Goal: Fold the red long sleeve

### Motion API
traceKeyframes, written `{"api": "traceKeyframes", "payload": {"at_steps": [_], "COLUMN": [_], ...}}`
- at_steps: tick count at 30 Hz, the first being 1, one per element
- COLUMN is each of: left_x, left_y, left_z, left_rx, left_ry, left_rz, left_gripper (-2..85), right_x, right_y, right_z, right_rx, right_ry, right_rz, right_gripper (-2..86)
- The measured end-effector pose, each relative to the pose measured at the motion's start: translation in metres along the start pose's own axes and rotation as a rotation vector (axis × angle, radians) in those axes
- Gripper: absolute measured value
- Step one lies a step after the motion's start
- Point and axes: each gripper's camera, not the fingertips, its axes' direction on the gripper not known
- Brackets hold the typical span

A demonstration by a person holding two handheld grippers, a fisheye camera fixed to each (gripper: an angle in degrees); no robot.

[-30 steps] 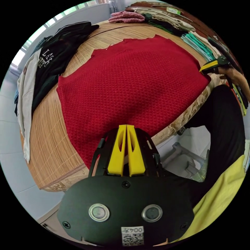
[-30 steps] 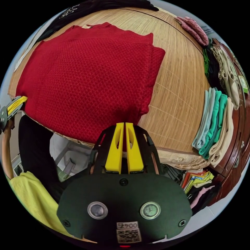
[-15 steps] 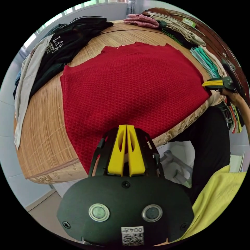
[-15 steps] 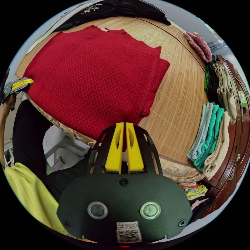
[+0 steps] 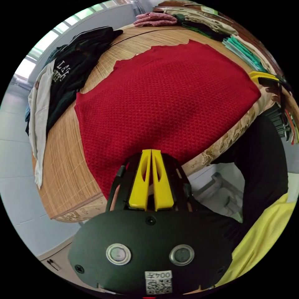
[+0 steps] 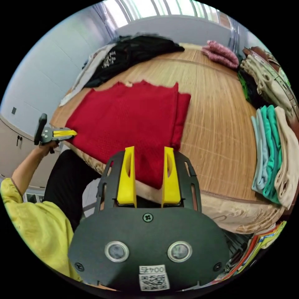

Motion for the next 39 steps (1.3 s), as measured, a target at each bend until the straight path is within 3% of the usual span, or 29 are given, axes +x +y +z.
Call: {"api": "traceKeyframes", "payload": {"at_steps": [2,5,8,20,32,39], "left_x": [-0.028,-0.08,-0.128,-0.254,-0.267,-0.244], "left_y": [0.01,0.027,0.038,-0.043,-0.079,-0.065], "left_z": [0.0,-0.01,-0.017,0.08,0.147,0.155], "left_rx": [0.083,0.316,0.507,0.253,0.183,0.209], "left_ry": [0.164,0.391,0.355,0.27,0.275,0.192], "left_rz": [-0.007,-0.101,-0.184,-0.261,-0.264,-0.242], "left_gripper": [4.0,11.3,15.8,18.2,14.3,5.8], "right_x": [0.012,0.027,0.04,0.089,0.103,0.095], "right_y": [-0.005,-0.026,-0.051,-0.129,-0.163,-0.166], "right_z": [-0.029,-0.042,-0.034,0.019,0.046,0.052], "right_rx": [0.18,0.221,0.192,0.076,0.012,-0.009], "right_ry": [-0.041,-0.069,-0.065,-0.014,0.007,0.084], "right_rz": [0.013,0.032,0.04,0.088,0.125,0.122], "right_gripper": [13.5,13.5,13.5,13.4,10.9,2.5]}}
